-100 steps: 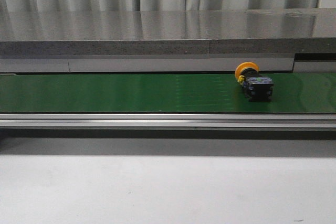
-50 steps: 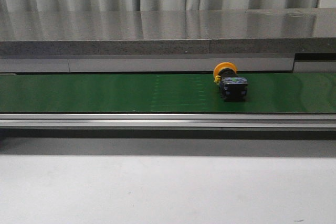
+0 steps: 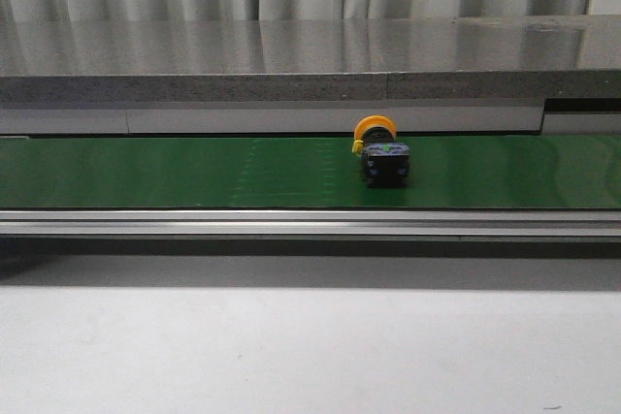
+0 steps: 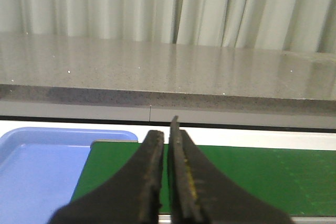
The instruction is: Move button from right to left
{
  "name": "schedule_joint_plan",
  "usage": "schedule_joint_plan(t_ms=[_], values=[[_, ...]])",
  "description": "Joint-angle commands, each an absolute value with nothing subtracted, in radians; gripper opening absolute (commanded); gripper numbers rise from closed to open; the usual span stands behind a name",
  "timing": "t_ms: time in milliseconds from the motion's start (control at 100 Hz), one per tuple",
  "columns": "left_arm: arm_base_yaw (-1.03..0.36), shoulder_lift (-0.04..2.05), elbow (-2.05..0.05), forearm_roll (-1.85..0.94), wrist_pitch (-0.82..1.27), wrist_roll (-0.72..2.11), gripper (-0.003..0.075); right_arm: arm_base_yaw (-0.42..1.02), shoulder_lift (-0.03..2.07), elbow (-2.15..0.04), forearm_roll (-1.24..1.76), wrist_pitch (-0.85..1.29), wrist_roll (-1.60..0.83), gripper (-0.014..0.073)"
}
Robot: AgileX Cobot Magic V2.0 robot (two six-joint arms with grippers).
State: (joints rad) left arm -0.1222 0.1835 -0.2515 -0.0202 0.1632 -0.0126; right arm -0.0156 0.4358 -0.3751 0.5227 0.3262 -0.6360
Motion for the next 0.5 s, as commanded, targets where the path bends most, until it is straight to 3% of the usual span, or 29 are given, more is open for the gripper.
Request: schedule_joint_plan(t_ms=[0,490], values=[[-0.128,0.297,-0.372,-0.044,0.174,-0.025,0.0005,-0.013,0.438,-0.4,0.544,0.267,-0.645,-0.0068],[-0.128,0.83,-0.795,-0.066,0.465,-0.025,0.0005,-0.013,0.438,-0.4,0.544,0.267,-0.645,-0.0068]])
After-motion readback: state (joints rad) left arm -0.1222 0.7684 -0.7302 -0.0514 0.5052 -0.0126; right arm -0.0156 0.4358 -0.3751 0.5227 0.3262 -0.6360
